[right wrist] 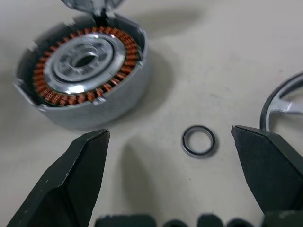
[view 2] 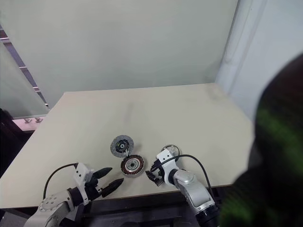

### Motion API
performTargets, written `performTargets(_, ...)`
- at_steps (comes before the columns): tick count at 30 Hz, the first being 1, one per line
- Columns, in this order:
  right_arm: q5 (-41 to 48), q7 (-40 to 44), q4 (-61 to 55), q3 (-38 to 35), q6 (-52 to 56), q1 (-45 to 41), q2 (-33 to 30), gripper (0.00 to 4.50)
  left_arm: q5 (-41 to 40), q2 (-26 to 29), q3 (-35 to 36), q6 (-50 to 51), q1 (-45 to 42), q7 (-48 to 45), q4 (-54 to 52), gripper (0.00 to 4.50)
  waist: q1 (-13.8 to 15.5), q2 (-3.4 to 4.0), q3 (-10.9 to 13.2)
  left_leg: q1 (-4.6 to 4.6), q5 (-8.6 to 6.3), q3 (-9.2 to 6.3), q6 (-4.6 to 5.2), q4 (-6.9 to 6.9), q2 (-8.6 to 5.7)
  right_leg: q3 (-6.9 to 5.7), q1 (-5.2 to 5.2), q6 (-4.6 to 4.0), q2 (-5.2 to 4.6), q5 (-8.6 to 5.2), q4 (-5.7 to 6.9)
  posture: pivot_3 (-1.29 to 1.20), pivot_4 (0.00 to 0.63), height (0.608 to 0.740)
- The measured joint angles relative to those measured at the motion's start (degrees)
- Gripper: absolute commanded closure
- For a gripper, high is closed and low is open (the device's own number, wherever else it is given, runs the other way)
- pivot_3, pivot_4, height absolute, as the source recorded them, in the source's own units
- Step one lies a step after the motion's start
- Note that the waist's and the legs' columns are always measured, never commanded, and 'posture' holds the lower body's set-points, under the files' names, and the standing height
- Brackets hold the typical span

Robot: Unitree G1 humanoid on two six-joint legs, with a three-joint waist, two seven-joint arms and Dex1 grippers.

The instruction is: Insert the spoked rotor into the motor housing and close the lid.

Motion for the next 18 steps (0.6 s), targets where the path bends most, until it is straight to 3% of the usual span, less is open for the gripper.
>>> performTargets(8, -0.04, 0.14, 2.19, -0.06, -1.74, -0.71, 0.15, 0.00, 0.12, 0.20, -0.16, -0.01, -0.01, 0.01, -0.39, 0.03, -0.01, 0.00, 0.00, 0.02, 0.00, 0.03, 0.00, 0.04, 0.01, 0.01, 0.03, 0.00, 0.01, 0.00, 0.01, 0.00, 0.000, 0.740)
performTargets(11, -0.30, -0.19, 2.68, -0.16, -2.09, -0.85, 0.28, 0.62, 0.13, 0.20, -0.16, -0.01, 0.08, 0.02, -0.41, 0.00, -0.01, 0.00, 0.00, 0.02, 0.00, 0.05, 0.00, 0.05, 0.02, 0.01, 0.03, 0.00, 0.01, 0.00, 0.01, 0.00, 0.000, 0.740)
performTargets(18, -1.70, -0.78, 3.30, -1.30, -2.33, -1.13, 0.19, 3.08, 0.17, 0.22, -0.16, -0.02, 0.13, 0.03, -0.41, 0.00, -0.01, -0.01, -0.01, 0.03, 0.00, 0.04, 0.02, -0.06, 0.01, 0.01, 0.00, 0.00, 0.01, 0.00, 0.01, 0.00, 0.000, 0.740)
